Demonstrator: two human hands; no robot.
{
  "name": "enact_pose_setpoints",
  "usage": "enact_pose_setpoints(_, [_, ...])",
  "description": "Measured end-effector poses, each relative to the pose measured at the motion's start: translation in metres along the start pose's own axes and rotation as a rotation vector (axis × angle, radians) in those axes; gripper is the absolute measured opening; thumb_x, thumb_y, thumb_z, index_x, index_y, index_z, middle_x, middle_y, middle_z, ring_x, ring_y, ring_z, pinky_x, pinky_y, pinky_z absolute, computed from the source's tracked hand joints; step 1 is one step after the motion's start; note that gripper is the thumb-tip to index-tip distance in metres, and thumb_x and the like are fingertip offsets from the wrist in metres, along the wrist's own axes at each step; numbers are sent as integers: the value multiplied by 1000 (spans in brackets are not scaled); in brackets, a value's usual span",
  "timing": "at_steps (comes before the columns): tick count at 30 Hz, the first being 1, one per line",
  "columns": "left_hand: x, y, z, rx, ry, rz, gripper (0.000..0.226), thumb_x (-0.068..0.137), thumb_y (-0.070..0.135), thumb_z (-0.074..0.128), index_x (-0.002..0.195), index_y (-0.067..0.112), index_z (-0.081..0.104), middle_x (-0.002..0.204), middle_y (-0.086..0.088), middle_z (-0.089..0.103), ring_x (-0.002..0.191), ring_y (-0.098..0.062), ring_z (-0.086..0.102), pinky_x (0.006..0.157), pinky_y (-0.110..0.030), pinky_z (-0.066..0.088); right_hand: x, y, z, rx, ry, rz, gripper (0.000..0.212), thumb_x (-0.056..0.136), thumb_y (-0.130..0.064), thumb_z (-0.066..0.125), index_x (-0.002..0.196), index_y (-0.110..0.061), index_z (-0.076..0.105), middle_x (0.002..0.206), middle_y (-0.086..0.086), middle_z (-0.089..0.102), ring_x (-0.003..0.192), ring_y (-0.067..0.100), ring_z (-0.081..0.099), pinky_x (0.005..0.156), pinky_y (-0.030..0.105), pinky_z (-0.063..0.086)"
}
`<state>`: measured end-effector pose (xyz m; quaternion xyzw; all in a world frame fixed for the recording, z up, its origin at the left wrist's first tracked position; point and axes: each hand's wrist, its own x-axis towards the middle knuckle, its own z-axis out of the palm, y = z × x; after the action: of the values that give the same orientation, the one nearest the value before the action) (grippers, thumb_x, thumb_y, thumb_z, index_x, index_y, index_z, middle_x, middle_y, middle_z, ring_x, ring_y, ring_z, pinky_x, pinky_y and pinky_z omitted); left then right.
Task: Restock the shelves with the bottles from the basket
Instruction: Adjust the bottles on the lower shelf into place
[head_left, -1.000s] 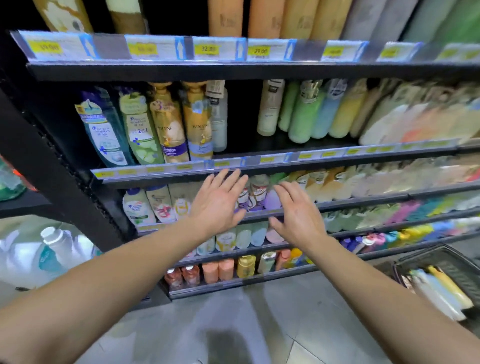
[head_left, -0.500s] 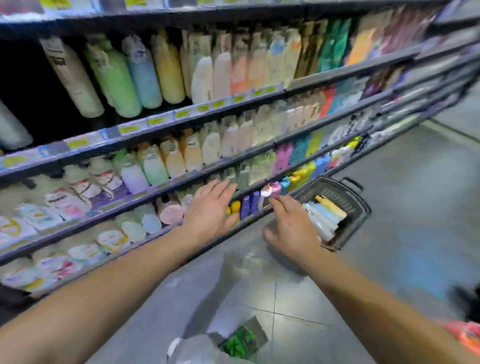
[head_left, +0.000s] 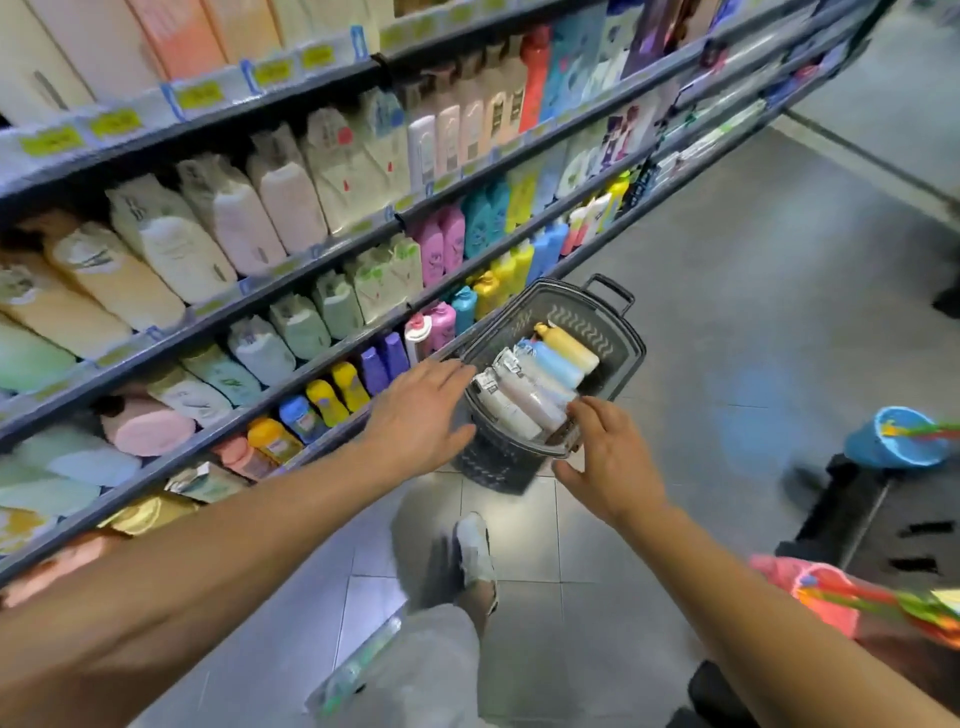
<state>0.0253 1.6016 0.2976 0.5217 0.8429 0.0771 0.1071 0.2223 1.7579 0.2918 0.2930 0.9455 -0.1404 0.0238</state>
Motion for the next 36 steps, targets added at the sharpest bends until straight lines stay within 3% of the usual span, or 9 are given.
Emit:
enact_pose_setpoints(6, [94,4,27,-26,-88,-42,73,88,39,67,149,10,40,151,-14,43,134,-34,44,112,-41,32,85,70,10,3,-112,-20,72,82,-36,73,142,-6,47,143,14,47,131,35,42,112,42,36])
enact_pose_setpoints(11, [150,2,61,-121,-171,-159,75,92,42,59,155,17,28,161,-5,29,145,-25,29,119,-36,23,142,115,31,7,-236,-24,76,85,-44,67,148,-12,39,150,9,40,139,29,34,116,37,25])
enact_pose_setpoints(17, [211,3,115,-274,-236,-345,74,91,38,63,154,20,30,160,-5,31,145,-25,27,118,-36,23,217,167,71,56,-397,-41,75,85,-38,69,148,-12,37,152,9,36,139,30,33,115,36,29])
enact_pose_setpoints(25, [285,8,227,-394,-237,-656,72,92,37,61,153,15,30,157,-4,35,141,-27,31,114,-37,29,321,235,164,116,-586,-127,64,83,-30,71,137,-6,46,134,12,47,122,34,45,104,39,41])
enact_pose_setpoints(31, [326,1,321,-512,-293,-860,76,94,42,59,156,19,22,160,-4,29,145,-26,25,116,-36,24,377,265,248,145,-640,-149,69,79,-25,77,137,-1,48,135,17,50,120,38,49,103,41,40])
enact_pose_setpoints(36, [352,3,390,-701,-222,-1055,81,93,37,63,157,20,17,157,-7,32,142,-27,32,113,-39,29,411,274,313,186,-646,-113,71,80,-24,77,139,-1,46,135,18,50,122,36,48,105,37,34])
